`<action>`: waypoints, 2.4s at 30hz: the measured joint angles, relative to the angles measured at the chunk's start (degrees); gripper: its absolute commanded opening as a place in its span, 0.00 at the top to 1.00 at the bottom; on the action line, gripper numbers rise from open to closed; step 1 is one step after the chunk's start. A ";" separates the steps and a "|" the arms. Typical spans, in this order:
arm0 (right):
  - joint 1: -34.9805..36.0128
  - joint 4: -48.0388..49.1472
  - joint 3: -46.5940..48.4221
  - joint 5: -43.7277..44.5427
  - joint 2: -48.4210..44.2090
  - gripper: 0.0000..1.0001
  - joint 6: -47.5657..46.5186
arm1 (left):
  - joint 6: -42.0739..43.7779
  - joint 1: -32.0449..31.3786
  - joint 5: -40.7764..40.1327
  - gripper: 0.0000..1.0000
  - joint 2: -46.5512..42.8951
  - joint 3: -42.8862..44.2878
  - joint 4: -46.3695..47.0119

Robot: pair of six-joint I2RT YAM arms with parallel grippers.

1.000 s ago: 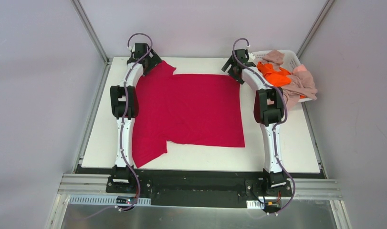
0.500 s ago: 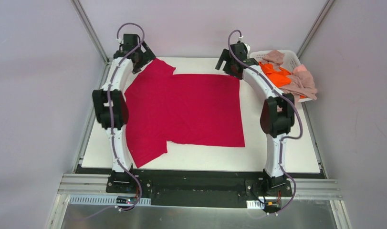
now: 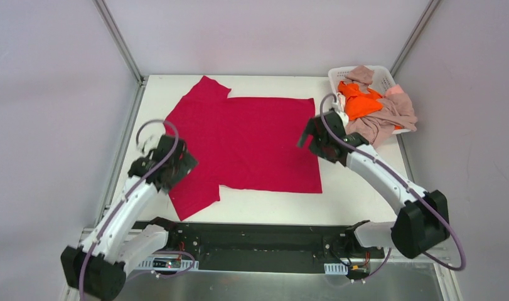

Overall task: Fold and stack the t-shirts
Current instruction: Flatten out the tshirt, then grab the side of the flattened tshirt closest away from the robot with both arms

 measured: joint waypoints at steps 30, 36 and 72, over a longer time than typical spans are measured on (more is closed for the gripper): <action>0.20 -4.50 -10.88 5.03 -9.38 0.01 6.93 | -22.12 0.13 3.61 0.56 -3.80 -24.15 -10.75; 0.20 -4.55 -10.88 5.09 -9.27 0.01 7.21 | -22.05 0.13 3.61 0.63 -5.95 -25.18 -8.98; 0.17 3.78 -30.14 -3.26 -9.49 1.00 18.16 | -15.06 0.13 5.11 1.00 -8.79 -21.94 -3.19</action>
